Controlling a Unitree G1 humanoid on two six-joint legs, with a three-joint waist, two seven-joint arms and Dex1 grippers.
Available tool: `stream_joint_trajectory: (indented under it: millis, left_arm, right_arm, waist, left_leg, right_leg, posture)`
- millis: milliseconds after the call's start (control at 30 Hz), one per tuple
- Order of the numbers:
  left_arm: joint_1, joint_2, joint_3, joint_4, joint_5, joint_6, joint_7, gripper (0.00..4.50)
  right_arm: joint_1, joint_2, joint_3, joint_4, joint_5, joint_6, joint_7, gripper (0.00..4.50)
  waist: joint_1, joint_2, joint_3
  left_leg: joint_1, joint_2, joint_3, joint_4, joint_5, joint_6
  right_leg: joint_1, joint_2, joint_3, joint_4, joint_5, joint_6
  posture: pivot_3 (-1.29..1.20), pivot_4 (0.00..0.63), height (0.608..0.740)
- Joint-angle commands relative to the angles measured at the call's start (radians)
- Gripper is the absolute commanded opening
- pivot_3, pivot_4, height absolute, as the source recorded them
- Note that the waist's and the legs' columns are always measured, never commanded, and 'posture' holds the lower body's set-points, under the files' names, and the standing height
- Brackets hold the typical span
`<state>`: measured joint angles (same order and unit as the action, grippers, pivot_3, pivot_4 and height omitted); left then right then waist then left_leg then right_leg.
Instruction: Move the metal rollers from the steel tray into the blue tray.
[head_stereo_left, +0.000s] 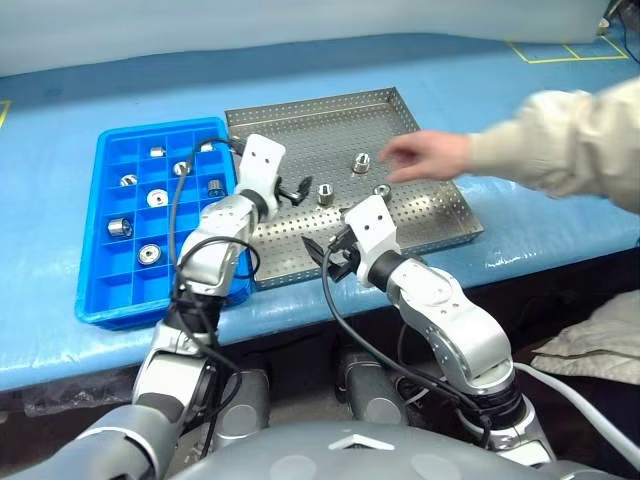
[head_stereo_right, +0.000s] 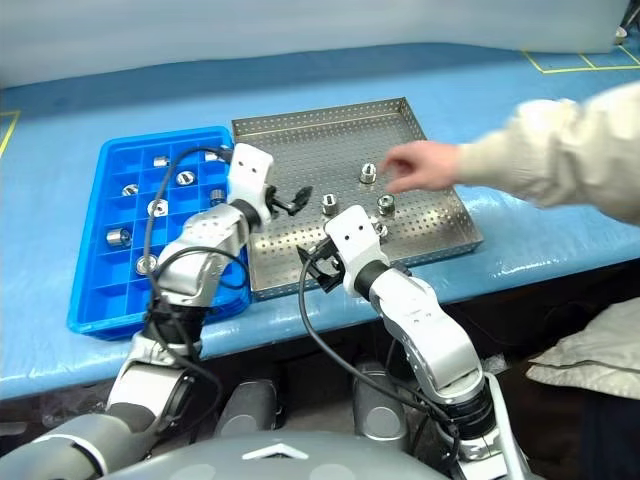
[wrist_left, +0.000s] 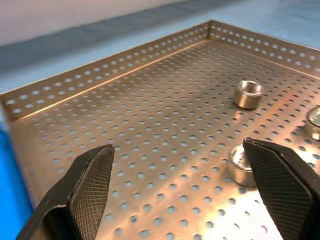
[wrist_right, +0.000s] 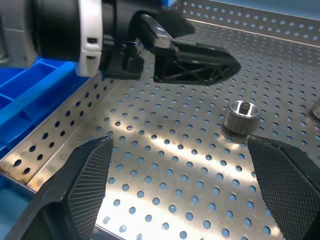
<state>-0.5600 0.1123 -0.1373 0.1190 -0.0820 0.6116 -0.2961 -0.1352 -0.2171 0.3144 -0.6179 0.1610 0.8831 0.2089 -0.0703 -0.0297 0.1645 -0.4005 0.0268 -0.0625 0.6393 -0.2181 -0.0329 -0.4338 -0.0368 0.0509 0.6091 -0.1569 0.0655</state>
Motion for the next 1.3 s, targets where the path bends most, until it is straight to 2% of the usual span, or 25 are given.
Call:
stream_joint_trajectory:
  millis: [33, 200, 367, 1300]
  left_arm:
    - [-0.063, -0.031, -0.035, 0.112, 0.026, -0.081, -0.014, 4.49]
    - [-0.121, -0.066, -0.050, 0.285, 0.058, -0.126, 0.005, 4.49]
    - [-0.142, -0.078, -0.047, 0.356, 0.098, -0.156, 0.061, 4.49]
    - [-0.084, -0.049, -0.034, 0.260, 0.093, -0.125, 0.053, 4.49]
  right_arm:
    - [0.009, 0.008, -0.019, -0.059, -0.010, 0.003, -0.025, 4.50]
    - [0.019, 0.013, -0.016, -0.071, -0.017, 0.010, -0.040, 4.50]
    - [0.021, 0.018, -0.013, -0.073, -0.021, 0.012, -0.043, 4.50]
    - [-0.011, 0.015, 0.023, -0.034, -0.023, 0.002, -0.006, 4.50]
  waist:
    - [-0.013, 0.000, 0.000]
    - [-0.048, 0.000, 0.000]
    - [-0.064, 0.000, 0.000]
    - [-0.053, 0.000, 0.000]
  left_leg:
    - [0.000, 0.000, 0.000, 0.000, 0.000, 0.000]
    - [0.000, 0.000, 0.000, 0.000, 0.000, 0.000]
    - [0.000, 0.000, 0.000, 0.000, 0.000, 0.000]
    - [0.000, 0.000, 0.000, 0.000, 0.000, 0.000]
  right_leg:
    - [0.000, 0.000, 0.000, 0.000, 0.000, 0.000]
    - [0.000, 0.000, 0.000, 0.001, 0.000, 0.000]
    - [0.000, 0.000, 0.001, 0.000, 0.001, 0.001]
    - [-0.001, 0.000, 0.002, 0.001, 0.001, 0.002]
  posture:
    - [-0.17, 0.150, 0.740]
    - [-0.18, 0.150, 0.740]
    - [-0.19, 0.150, 0.740]
    - [-0.13, 0.150, 0.740]
